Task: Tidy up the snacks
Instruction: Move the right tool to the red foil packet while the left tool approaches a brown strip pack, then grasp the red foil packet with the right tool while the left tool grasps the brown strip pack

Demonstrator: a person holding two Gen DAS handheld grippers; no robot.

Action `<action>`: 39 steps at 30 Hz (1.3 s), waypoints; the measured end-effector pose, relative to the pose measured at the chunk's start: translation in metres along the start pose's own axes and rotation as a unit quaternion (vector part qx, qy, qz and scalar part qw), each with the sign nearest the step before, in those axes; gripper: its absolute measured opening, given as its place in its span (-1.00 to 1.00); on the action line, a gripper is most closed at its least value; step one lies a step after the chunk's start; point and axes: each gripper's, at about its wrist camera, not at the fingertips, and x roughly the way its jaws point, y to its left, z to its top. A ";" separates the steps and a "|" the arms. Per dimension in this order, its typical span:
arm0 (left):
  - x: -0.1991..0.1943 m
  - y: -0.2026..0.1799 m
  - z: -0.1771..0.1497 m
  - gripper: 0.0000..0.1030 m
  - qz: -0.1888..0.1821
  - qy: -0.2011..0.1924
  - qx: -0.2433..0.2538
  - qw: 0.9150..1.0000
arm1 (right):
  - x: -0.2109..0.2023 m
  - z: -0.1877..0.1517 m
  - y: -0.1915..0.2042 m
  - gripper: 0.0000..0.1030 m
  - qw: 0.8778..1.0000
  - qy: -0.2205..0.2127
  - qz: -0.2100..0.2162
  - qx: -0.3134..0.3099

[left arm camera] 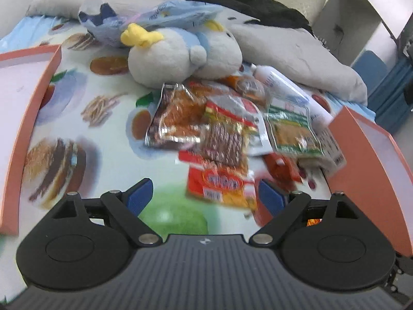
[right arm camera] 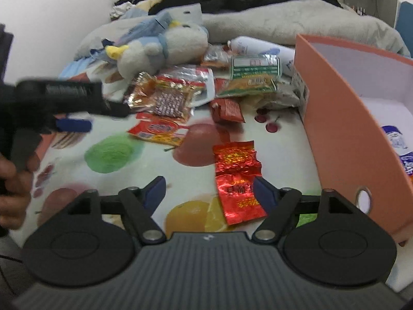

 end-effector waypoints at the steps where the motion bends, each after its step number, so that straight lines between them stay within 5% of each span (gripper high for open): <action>1: 0.004 -0.001 0.004 0.77 -0.001 -0.002 0.002 1.000 | 0.003 0.000 -0.001 0.72 1.000 -0.005 -0.007 -0.008; 5: 0.022 0.003 0.016 0.83 -0.023 -0.003 -0.010 1.000 | 0.019 0.002 -0.010 0.72 1.000 0.008 -0.020 0.012; 14: 0.057 -0.006 0.029 0.84 -0.016 -0.002 0.049 0.999 | 0.047 0.007 -0.008 0.69 0.999 0.004 -0.018 -0.036; 17: 0.069 -0.015 0.029 0.84 -0.023 0.004 0.069 0.997 | 0.056 0.009 -0.008 0.40 0.999 0.017 -0.015 -0.031; 21: 0.090 -0.028 0.029 0.84 -0.007 0.013 0.095 0.995 | 0.058 0.008 -0.007 0.29 0.999 0.009 -0.020 -0.037; 23: 0.097 -0.032 0.029 0.84 -0.007 0.015 0.104 0.994 | 0.058 0.009 -0.006 0.07 0.999 0.008 -0.021 -0.042; 35: 0.127 -0.064 0.021 0.84 0.072 0.001 0.191 0.979 | 0.062 0.013 -0.014 0.07 0.999 0.000 -0.024 -0.044; 39: 0.128 -0.063 0.022 0.76 0.075 0.003 0.176 0.982 | 0.061 0.013 -0.016 0.07 0.999 -0.002 -0.023 -0.043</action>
